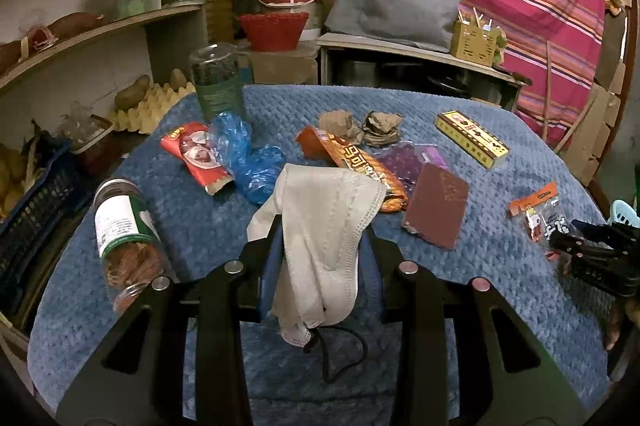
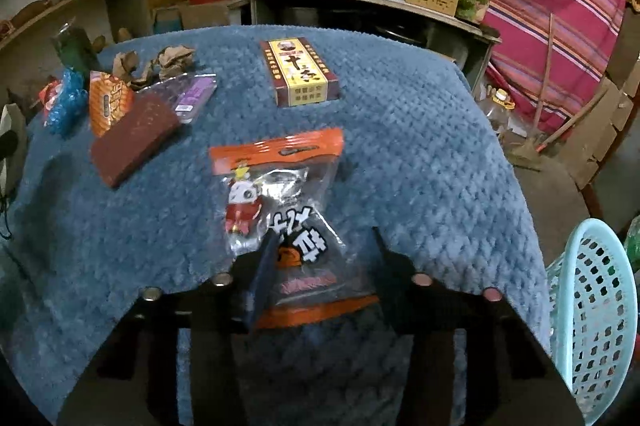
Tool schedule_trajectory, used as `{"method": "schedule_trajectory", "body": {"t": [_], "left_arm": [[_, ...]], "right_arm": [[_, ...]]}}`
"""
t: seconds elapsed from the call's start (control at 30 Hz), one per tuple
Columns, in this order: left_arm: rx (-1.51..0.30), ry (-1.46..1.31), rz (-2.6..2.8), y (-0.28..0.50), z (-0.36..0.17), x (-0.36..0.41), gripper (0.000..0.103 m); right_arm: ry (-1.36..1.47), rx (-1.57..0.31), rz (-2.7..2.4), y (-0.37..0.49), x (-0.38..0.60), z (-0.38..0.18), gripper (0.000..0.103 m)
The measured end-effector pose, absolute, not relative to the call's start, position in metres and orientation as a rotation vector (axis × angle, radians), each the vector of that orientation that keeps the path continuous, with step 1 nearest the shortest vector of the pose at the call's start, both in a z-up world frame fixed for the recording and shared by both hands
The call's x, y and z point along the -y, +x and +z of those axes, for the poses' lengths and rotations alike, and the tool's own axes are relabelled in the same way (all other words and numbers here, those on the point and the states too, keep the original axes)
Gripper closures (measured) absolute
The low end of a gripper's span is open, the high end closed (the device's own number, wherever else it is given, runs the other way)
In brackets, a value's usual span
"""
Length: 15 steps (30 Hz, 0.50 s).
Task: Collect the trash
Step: 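Grasp the clear candy bag with orange top using the right gripper, then carry the white mask and candy bag over the basket with both grippers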
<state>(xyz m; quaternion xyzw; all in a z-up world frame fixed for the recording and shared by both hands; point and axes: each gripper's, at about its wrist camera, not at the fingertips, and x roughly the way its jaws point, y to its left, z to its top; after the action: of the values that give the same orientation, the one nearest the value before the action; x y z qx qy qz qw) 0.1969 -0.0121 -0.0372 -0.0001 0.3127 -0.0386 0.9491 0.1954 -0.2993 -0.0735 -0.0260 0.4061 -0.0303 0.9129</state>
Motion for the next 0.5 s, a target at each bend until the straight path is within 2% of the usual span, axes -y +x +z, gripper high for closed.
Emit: {"method": "schedule_trajectory", "body": {"t": [0.13, 0.17, 0.27, 0.5], "left_arm": [[-0.634, -0.009, -0.066, 0.195, -0.035, 0.008, 0.068], [-0.633, -0.01, -0.063, 0.196, -0.035, 0.008, 0.068], [-0.63, -0.01, -0.058, 0.195, -0.034, 0.008, 0.068], [-0.621, 0.008, -0.054, 0.193, -0.03, 0.014, 0.068]], "right_arm": [[-0.06, -0.827, -0.061, 0.192, 0.299, -0.07, 0.067], [-0.063, -0.825, -0.061, 0.192, 0.299, -0.07, 0.077], [-0.052, -0.807, -0.056, 0.189, 0.303, -0.064, 0.088], [-0.035, -0.787, -0.043, 0.182, 0.311, -0.057, 0.092]]}}
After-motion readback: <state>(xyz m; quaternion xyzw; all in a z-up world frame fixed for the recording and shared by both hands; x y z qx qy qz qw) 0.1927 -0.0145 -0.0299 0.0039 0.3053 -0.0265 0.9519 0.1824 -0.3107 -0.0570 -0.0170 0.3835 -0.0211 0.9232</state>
